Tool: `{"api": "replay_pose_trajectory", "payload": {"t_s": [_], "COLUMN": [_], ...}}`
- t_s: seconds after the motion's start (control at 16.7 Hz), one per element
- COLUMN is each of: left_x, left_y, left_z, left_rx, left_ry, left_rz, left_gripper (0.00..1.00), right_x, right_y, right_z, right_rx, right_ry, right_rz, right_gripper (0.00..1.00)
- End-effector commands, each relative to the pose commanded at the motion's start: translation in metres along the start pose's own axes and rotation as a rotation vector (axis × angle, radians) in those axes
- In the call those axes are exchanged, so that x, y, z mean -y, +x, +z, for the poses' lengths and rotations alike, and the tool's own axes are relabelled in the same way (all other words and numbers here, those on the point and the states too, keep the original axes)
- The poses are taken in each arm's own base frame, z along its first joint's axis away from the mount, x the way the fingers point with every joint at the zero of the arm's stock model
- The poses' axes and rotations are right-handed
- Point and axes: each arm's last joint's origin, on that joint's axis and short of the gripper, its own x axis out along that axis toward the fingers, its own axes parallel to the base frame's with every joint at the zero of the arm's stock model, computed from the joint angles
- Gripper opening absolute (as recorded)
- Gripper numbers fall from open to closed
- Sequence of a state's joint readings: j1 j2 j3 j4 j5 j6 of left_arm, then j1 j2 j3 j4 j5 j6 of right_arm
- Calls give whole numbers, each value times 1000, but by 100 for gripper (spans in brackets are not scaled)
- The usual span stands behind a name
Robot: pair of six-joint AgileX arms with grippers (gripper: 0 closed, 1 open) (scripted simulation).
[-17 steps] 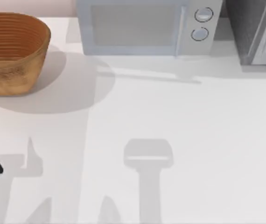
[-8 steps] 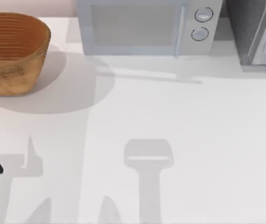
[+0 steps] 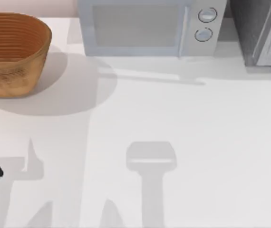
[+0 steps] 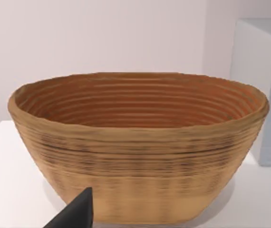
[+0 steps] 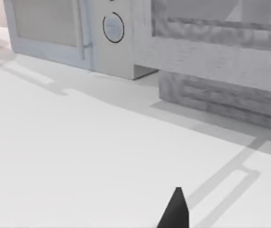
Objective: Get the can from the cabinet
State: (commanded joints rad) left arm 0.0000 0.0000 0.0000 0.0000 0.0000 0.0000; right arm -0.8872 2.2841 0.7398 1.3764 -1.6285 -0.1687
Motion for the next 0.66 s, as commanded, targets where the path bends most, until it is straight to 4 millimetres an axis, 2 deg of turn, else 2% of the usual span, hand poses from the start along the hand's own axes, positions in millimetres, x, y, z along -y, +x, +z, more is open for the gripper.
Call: {"api": "replay_pose_trajectory", "payload": {"t_s": [0.3, 0.66], "left_x": [0, 0], "left_y": [0, 0], "left_z": [0, 0], "left_rx": [0, 0], "left_ry": [0, 0], "left_rz": [0, 0], "left_gripper": [100, 100], "right_x": [0, 0], "right_y": [0, 0], "right_z": [0, 0], "right_rx": [0, 0], "right_ry": [0, 0], "right_rz": [0, 0], "right_gripper": [98, 100]}}
